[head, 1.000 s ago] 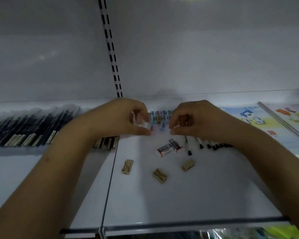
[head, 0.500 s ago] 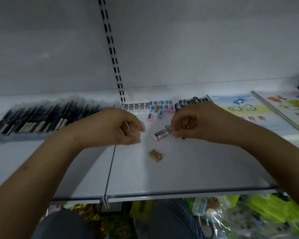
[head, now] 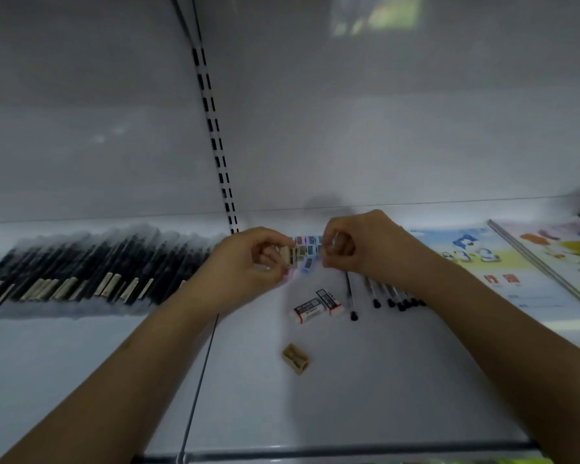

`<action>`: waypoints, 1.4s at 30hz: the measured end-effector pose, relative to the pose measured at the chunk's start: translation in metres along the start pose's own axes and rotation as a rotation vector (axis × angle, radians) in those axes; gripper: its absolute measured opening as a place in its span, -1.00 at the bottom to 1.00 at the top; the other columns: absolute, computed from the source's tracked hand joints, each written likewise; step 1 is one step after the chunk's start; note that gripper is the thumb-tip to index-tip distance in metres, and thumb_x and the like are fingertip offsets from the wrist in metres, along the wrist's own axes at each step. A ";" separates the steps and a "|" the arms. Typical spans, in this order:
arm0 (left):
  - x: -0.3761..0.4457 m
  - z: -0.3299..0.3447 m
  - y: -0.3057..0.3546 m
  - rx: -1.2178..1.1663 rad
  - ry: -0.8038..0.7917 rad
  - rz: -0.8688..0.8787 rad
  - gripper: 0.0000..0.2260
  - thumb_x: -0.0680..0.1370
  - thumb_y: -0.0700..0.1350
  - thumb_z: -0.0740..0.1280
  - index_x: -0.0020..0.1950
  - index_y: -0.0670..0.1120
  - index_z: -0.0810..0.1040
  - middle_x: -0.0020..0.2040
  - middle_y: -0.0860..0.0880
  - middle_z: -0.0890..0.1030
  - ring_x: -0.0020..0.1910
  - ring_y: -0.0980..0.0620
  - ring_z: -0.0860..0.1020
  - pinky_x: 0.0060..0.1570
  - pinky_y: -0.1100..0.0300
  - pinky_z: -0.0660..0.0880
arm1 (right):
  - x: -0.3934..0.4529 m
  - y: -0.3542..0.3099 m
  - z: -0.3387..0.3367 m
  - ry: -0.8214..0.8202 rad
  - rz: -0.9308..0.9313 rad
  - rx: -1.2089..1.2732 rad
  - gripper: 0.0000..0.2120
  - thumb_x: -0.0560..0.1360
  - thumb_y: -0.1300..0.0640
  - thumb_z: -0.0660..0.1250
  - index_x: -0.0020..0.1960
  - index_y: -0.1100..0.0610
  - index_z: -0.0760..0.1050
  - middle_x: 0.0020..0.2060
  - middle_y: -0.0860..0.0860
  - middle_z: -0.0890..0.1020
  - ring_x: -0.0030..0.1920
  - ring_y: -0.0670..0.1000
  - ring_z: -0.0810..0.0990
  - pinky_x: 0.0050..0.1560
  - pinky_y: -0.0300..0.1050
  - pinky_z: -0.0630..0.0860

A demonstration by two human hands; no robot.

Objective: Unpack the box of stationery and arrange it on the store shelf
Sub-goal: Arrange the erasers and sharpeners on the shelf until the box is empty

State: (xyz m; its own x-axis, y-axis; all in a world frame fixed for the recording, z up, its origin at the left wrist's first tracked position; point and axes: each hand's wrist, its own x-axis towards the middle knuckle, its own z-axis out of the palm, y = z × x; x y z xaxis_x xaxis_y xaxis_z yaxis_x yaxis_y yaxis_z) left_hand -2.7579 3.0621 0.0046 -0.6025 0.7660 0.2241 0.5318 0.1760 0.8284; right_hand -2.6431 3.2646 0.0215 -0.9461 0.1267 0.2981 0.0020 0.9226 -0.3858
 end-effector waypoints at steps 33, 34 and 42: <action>-0.011 0.001 -0.020 0.463 -0.029 0.284 -0.79 0.45 -0.10 0.52 0.08 0.02 0.68 0.11 0.13 0.53 0.07 0.19 0.50 0.11 0.43 0.43 | 0.001 0.003 0.018 -0.053 -0.071 -0.043 -0.88 0.45 0.08 0.48 -0.05 0.09 0.66 -0.10 -0.04 0.64 -0.16 -0.13 0.60 -0.05 -0.30 0.53; -0.009 0.003 -0.021 0.462 -0.028 0.304 -0.79 0.46 -0.12 0.52 0.09 -0.01 0.68 0.09 0.10 0.56 0.05 0.18 0.52 0.11 0.39 0.45 | 0.003 0.002 0.019 -0.042 -0.069 -0.047 -0.89 0.45 0.09 0.48 -0.05 0.10 0.66 -0.09 -0.03 0.64 -0.17 -0.12 0.60 -0.06 -0.36 0.51; -0.006 0.013 -0.021 0.445 0.018 0.314 -0.80 0.48 -0.13 0.50 0.09 -0.04 0.68 0.03 0.07 0.56 0.00 0.20 0.51 0.04 0.45 0.44 | 0.008 -0.002 0.029 -0.023 -0.083 -0.056 -0.90 0.47 0.16 0.46 -0.02 0.10 0.66 -0.07 -0.01 0.61 -0.11 -0.07 0.60 -0.14 -0.57 0.36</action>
State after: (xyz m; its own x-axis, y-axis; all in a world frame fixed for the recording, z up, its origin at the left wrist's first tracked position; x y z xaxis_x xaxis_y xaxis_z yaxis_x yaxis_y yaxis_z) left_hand -2.7576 3.0623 -0.0204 -0.3826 0.8138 0.4375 0.8859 0.1886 0.4239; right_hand -2.6600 3.2538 -0.0003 -0.9510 0.0406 0.3066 -0.0598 0.9485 -0.3111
